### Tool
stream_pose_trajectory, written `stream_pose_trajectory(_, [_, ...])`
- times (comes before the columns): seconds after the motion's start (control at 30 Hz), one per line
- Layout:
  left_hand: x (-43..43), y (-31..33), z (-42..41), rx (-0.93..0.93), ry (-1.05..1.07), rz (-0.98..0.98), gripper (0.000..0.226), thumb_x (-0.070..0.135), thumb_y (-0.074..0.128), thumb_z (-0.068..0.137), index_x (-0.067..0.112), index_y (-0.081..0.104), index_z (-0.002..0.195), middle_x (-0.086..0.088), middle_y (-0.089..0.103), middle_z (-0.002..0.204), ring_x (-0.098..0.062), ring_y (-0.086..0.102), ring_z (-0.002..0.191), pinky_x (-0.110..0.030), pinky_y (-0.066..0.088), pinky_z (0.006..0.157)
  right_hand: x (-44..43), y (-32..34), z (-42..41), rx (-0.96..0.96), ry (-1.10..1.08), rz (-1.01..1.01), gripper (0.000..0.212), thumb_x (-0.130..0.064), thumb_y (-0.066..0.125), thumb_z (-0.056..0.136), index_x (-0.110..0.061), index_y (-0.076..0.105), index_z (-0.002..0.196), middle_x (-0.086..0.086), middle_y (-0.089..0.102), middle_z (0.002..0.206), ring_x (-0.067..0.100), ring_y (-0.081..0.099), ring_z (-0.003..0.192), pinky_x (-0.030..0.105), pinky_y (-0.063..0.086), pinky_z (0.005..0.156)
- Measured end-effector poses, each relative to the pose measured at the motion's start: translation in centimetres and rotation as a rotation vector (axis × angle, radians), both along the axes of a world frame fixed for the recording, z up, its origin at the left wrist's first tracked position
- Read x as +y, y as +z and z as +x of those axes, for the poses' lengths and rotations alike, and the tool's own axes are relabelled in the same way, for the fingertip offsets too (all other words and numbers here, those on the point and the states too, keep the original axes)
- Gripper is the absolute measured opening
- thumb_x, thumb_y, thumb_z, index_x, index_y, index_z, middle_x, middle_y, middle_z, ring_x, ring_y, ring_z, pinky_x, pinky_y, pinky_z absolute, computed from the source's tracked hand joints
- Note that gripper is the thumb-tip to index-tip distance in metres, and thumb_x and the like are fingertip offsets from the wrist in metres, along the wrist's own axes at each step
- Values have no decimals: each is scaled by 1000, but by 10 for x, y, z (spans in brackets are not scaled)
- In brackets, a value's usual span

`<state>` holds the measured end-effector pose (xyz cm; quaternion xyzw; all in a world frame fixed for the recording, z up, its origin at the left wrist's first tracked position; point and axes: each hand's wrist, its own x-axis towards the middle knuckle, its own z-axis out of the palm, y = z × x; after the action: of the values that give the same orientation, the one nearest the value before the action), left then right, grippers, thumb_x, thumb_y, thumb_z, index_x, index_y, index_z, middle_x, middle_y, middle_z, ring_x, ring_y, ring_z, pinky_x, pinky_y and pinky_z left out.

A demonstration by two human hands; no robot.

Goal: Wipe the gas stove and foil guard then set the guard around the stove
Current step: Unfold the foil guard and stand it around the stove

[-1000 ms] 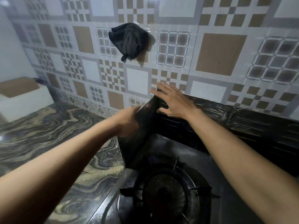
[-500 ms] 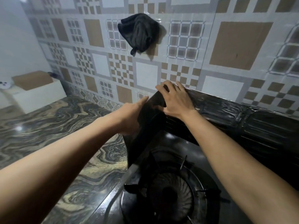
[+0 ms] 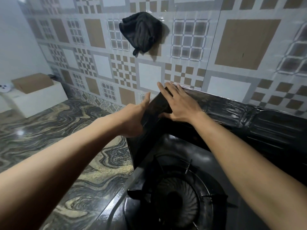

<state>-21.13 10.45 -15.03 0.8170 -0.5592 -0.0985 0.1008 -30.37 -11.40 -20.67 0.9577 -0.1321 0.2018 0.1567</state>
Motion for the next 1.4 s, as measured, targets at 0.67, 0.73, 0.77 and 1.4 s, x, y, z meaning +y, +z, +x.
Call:
stream_pose_trajectory(0.67, [-63,39,-13,183,98,201,87,15,71,85,14,20,155,-12,57,130,-38,71,91,-49,63,61,-4,-22,-91,-2,-264,-326,58,-13,66,79,-5,55,136,27,51,141,40,52,123,51,44,100])
stream_pose_trajectory(0.73, [-79,36,-13,130,76,90,104,14,70,85,22,-3,158,-16,51,138,-40,66,102,-47,62,73,-9,-29,-102,57,-327,-320,60,-19,60,89,-6,44,145,29,35,152,43,37,139,54,35,109])
stream_pose_trajectory(0.77, [-86,33,-10,75,51,57,105,14,67,85,23,-7,158,-20,49,142,-41,63,109,-46,59,82,-13,-34,-106,95,-359,-307,65,-23,57,92,-8,35,151,28,24,158,43,24,146,55,26,115])
stream_pose_trajectory(1.4, [-114,9,5,-116,-54,56,97,9,62,88,20,-4,157,-25,59,127,-40,57,115,-41,46,89,-45,-26,-140,166,-278,-431,86,-40,71,85,-5,31,152,25,22,159,39,24,147,49,20,121])
